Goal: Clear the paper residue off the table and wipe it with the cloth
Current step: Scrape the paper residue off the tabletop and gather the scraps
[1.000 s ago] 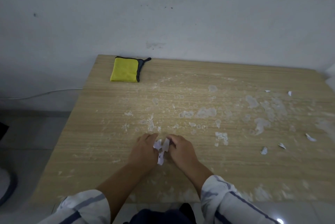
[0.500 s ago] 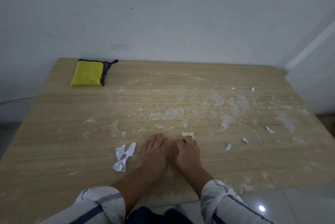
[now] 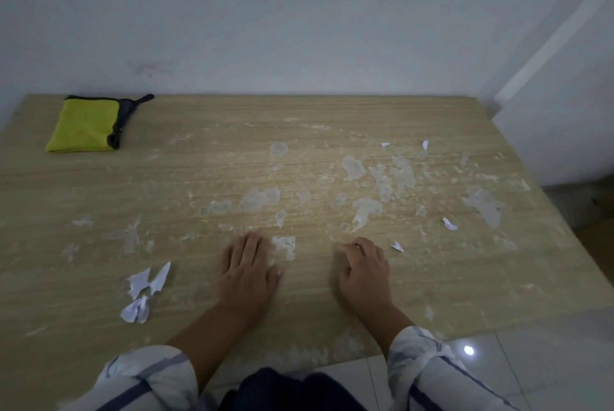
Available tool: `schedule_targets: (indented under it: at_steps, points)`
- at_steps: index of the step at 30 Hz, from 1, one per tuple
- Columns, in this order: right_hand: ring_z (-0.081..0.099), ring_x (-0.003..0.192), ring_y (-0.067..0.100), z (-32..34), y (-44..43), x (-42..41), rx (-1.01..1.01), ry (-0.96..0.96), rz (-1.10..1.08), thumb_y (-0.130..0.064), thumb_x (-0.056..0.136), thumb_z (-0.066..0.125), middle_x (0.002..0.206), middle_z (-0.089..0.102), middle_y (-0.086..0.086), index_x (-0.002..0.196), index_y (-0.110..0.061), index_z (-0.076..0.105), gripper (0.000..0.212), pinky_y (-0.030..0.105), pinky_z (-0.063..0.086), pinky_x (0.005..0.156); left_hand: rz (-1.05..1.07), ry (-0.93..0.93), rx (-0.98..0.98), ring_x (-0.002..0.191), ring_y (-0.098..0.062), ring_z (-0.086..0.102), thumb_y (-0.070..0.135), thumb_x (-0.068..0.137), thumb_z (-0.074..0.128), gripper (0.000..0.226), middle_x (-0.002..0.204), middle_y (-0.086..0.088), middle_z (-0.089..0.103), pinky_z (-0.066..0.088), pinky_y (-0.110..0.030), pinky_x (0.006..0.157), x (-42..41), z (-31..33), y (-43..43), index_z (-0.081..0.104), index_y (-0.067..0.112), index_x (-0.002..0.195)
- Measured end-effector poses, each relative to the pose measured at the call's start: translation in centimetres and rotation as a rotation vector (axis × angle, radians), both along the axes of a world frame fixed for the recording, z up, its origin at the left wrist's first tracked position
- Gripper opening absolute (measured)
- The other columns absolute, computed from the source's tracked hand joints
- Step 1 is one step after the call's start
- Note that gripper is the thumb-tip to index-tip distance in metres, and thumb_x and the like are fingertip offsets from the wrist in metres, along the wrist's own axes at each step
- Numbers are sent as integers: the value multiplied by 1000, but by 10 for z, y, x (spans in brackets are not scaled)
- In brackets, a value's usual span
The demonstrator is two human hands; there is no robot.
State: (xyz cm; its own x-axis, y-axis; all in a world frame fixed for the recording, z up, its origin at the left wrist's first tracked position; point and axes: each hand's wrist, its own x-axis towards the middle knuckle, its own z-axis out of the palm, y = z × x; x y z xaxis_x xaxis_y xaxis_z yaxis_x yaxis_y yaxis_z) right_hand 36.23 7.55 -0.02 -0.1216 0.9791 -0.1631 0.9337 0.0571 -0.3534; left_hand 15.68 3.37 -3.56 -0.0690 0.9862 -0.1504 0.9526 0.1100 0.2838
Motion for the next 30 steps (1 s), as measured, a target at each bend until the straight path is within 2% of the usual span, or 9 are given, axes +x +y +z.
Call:
schedule_targets:
  at_steps: [3, 5, 8, 12, 17, 21, 24, 26, 30]
  points:
    - [34, 131, 28, 3, 2, 21, -50, -22, 13, -24, 76, 26, 141, 43, 5, 126, -16, 54, 58, 43, 30, 104, 40, -38, 20, 147, -24, 3, 59, 80, 1, 87, 158, -7, 15, -5, -39, 115, 19, -1, 9, 21, 11, 149]
    - [38, 128, 27, -1, 2, 31, -69, -1, 42, -26, 79, 24, 139, 47, 3, 124, -15, 57, 57, 41, 31, 103, 44, -10, -9, 147, -23, -3, 60, 77, -4, 89, 159, -6, 8, -6, -40, 116, 28, -3, 14, 13, 11, 150]
    - [55, 106, 34, -14, 2, 39, -52, 58, 50, -22, 84, 30, 115, 63, 12, 108, -8, 67, 46, 43, 42, 90, 67, -3, -14, 146, -23, -5, 61, 77, -5, 90, 159, -6, 5, -6, -41, 117, 37, -3, 19, 10, 11, 151]
    - [57, 79, 33, -19, 2, 42, 10, 67, 9, -10, 81, 48, 88, 63, 12, 86, -8, 66, 19, 42, 47, 70, 66, 8, -5, 147, -23, -3, 61, 78, -4, 89, 159, -6, 5, -5, -41, 117, 45, -3, 24, 13, 12, 150]
    - [56, 76, 34, -7, 10, 57, 123, 143, -129, -27, 80, 33, 86, 61, 13, 74, -8, 60, 34, 45, 48, 69, 55, 24, -2, 146, -23, -4, 60, 79, -4, 88, 159, -6, 5, -4, -41, 117, 50, -5, 29, 14, 13, 150]
    - [48, 112, 38, 2, 20, 68, 26, 67, -115, -41, 75, 14, 125, 54, 19, 97, -1, 60, 65, 44, 41, 89, 62, 17, 4, 146, -22, -7, 61, 79, -4, 88, 159, -6, 3, -5, -41, 117, 51, -6, 29, 12, 13, 150]
    - [47, 107, 32, -2, 23, 68, 9, 68, -56, -41, 71, 5, 117, 57, 16, 104, 0, 58, 74, 38, 39, 87, 65, 13, 7, 146, -22, -6, 62, 78, -5, 89, 159, -5, 3, -5, -40, 117, 51, -4, 29, 13, 13, 150]
    - [48, 99, 29, -4, 23, 64, 15, 93, -15, -36, 75, 7, 107, 59, 15, 98, -1, 60, 68, 36, 39, 82, 71, 4, 8, 147, -23, -3, 62, 78, -4, 89, 159, -6, 6, -4, -40, 117, 51, -3, 29, 16, 13, 150]
    - [50, 89, 30, -9, 20, 47, 24, 141, 73, -8, 84, 40, 93, 60, 15, 87, -1, 62, 23, 29, 34, 73, 63, -51, 31, 146, -26, 9, 60, 81, 8, 84, 157, -8, 20, 3, -44, 117, 47, -2, 28, 30, 12, 146]
